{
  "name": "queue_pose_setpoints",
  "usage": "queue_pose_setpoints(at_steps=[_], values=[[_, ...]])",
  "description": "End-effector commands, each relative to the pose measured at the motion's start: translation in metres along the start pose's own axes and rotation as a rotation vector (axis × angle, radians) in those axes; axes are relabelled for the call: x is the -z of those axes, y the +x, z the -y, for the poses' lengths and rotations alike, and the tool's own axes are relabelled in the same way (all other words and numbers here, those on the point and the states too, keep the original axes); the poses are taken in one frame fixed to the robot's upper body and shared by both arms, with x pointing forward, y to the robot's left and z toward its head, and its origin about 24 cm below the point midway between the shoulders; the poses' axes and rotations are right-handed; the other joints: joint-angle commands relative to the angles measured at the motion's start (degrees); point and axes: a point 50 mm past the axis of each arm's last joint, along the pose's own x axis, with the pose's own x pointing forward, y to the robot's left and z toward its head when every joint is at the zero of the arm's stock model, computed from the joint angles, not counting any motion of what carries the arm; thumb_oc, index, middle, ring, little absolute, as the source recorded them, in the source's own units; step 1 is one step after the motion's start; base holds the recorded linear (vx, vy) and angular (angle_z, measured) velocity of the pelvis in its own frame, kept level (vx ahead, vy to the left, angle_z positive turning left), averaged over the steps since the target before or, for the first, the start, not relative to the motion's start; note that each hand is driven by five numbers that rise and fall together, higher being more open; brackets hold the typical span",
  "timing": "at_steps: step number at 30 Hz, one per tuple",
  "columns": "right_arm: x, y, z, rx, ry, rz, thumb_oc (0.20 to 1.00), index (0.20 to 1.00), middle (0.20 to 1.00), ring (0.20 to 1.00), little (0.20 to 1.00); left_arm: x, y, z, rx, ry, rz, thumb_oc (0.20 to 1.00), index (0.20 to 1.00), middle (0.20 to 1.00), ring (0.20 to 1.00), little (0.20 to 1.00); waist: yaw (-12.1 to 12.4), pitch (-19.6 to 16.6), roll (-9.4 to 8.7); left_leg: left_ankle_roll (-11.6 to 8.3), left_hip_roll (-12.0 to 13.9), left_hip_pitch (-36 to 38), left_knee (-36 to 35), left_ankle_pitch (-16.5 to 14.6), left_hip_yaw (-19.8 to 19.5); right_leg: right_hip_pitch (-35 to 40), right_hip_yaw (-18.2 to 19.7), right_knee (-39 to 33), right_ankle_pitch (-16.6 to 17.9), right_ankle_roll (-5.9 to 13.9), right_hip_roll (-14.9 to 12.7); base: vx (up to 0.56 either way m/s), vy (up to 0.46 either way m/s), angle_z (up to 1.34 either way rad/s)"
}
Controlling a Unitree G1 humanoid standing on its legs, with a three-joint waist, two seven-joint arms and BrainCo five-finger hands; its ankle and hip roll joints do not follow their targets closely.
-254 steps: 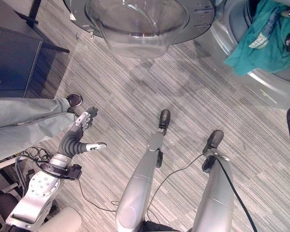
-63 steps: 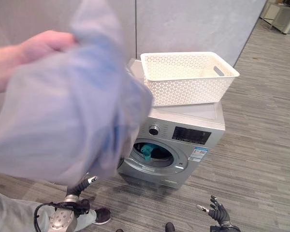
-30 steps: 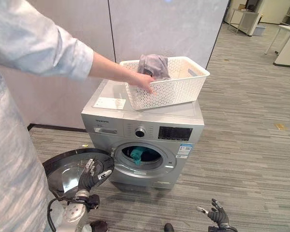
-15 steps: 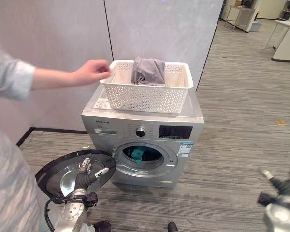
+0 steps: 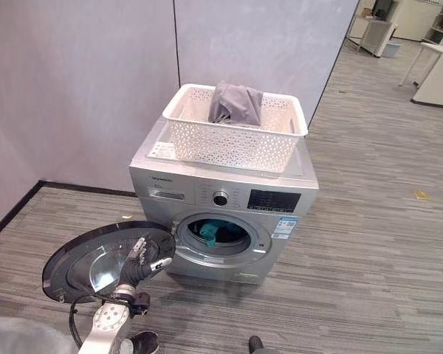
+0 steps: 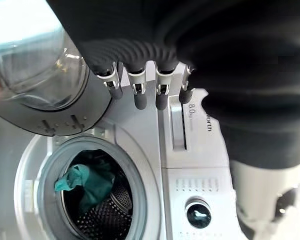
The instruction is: Grab the laundry basket,head to the washer,open it,put in the laundry and shut it.
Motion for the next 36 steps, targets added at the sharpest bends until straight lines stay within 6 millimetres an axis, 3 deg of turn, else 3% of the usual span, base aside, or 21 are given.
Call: queue_pose_setpoints(at_steps=[1,4,5,6,8,13,14,15,17,19,28,30,33,36], values=[[-0.05,0.056,0.007,-0.079,-0.033,0.138,1.0,1.0,1.0,1.0,1.0,-0.039,0.015,-0.002,0.041,0.018,0.173,1.0,1.0,1.0,1.0,1.0,3.62,3.96,0.58,6.64,-0.35,-0.52,11.01,-15.44,-8.18,-11.63,1.92,-1.01,2.4,0.7,1.98,0.07,-0.097,-0.11],[-0.081,0.084,-0.002,-0.146,-0.126,0.195,1.0,1.0,1.0,1.0,1.0,-0.042,0.021,0.0,0.043,0.006,0.185,1.0,1.0,1.0,1.0,1.0,3.11,4.51,-0.69,5.75,-0.41,-0.39,12.25,-16.3,-9.99,-11.5,5.17,-0.09,2.31,0.89,2.7,0.09,-0.109,0.09],[-0.086,0.087,-0.003,-0.149,-0.128,0.206,1.0,1.0,1.0,1.0,1.0,-0.041,0.021,0.001,0.037,-0.004,0.186,1.0,1.0,1.0,1.0,1.0,2.5,4.56,-0.33,5.75,-0.45,-0.4,12.28,-16.27,-10.1,-11.48,5.09,-0.03,2.24,0.9,2.63,0.17,-0.17,0.41],[-0.097,0.096,-0.005,-0.184,-0.201,0.223,1.0,1.0,1.0,1.0,1.0,-0.042,0.025,0.003,0.052,0.001,0.187,1.0,1.0,1.0,1.0,1.0,3.08,3.8,-1.96,4.74,-0.22,-0.2,12.78,-16.67,-11.75,-10.77,7.12,1.77,2.34,1.06,2.87,0.12,-0.124,0.49],[-0.104,0.101,-0.008,-0.203,-0.234,0.238,1.0,1.0,1.0,1.0,1.0,-0.041,0.024,0.005,0.053,-0.012,0.185,1.0,1.0,1.0,1.0,1.0,2.92,3.41,-2.16,4.13,0.35,0.14,12.74,-16.67,-12.74,-10.64,7.05,2.95,1.92,0.95,3.13,0.21,-0.193,0.46],[-0.115,0.112,-0.021,-0.286,-0.292,0.245,1.0,1.0,1.0,1.0,1.0,-0.033,0.022,0.013,0.078,-0.046,0.158,1.0,1.0,1.0,1.0,1.0,2.35,1.2,-2.42,1.02,5.62,3.19,10.13,-15.39,-15.98,-8.31,2.72,4.99,-0.86,-0.92,5.25,0.25,-0.24,0.53],[-0.116,0.112,-0.021,-0.287,-0.294,0.248,1.0,1.0,1.0,1.0,1.0,-0.032,0.022,0.013,0.077,-0.049,0.158,1.0,1.0,1.0,1.0,1.0,2.08,1.23,-2.18,0.96,5.75,3.29,9.97,-15.32,-16.15,-8.19,2.5,4.98,-0.91,-0.98,5.31,0.23,-0.264,0.31],[-0.119,0.118,-0.021,-0.289,-0.296,0.234,1.0,1.0,1.0,1.0,1.0,-0.031,0.021,0.017,0.1,-0.044,0.154,1.0,1.0,1.0,1.0,1.0,2.23,0.55,-2.23,-0.26,7.72,3.41,9.2,-14.26,-16.98,-7.55,0.5,4.83,-1.65,-1.74,6.17,0.21,-0.256,0.2],[-0.123,0.122,-0.023,-0.287,-0.285,0.232,1.0,1.0,1.0,1.0,1.0,-0.032,0.021,0.018,0.107,-0.041,0.156,1.0,1.0,1.0,1.0,1.0,2.38,0.34,-2.2,-0.69,8.54,3.3,8.9,-13.92,-17.44,-7.44,-0.18,4.77,-2.32,-2.2,6.68,0.18,-0.225,0.22],[-0.125,0.129,-0.028,-0.287,-0.272,0.195,1.0,1.0,1.0,1.0,1.0,-0.033,0.022,0.019,0.131,-0.032,0.159,1.0,1.0,1.0,1.0,1.0,3.47,0.73,-2.07,-2.06,10.81,1.95,8.75,-11.6,-18.62,-7.75,-2.38,5.5,-3.98,-3.43,7.88,0.13,-0.222,0.29],[-0.117,0.132,-0.037,-0.322,-0.287,0.14,1.0,1.0,1.0,1.0,1.0,-0.032,0.017,0.019,0.165,-0.02,0.155,1.0,1.0,1.0,1.0,1.0,4.89,1.47,-1.33,-3.45,13.17,0.13,7.23,-9.01,-19.76,-8.26,-5.43,5.6,-5.51,-4.53,8.73,0.04,-0.098,0.15],[-0.12,0.132,-0.043,-0.326,-0.263,0.139,1.0,1.0,1.0,1.0,1.0,-0.032,0.016,0.02,0.168,-0.022,0.157,1.0,1.0,1.0,1.0,1.0,5.6,1.99,-0.98,-3.75,13.53,-0.49,6.84,-8.27,-19.67,-8.64,-6.05,5.57,-5.74,-4.66,8.74,-0.03,-0.064,0.05],[-0.145,0.131,-0.067,-0.368,-0.226,0.196,1.0,1.0,1.0,1.0,1.0,-0.038,0.015,0.018,0.164,-0.026,0.181,1.0,1.0,1.0,1.0,1.0,7.32,3.12,-0.2,-4.68,14.42,-2.73,5.64,-5.79,-20.05,-9.65,-7.46,4.55,-5.92,-5.42,8.7,-0.05,-0.085,0.06],[-0.146,0.131,-0.072,-0.374,-0.236,0.19,1.0,1.0,1.0,1.0,1.0,-0.039,0.014,0.018,0.168,-0.028,0.187,1.0,1.0,1.0,1.0,1.0,7.64,3.37,0.24,-4.89,14.67,-3.27,5.25,-5.18,-20.35,-9.91,-7.87,4.56,-6.06,-5.59,8.71,-0.02,-0.034,0.08]])
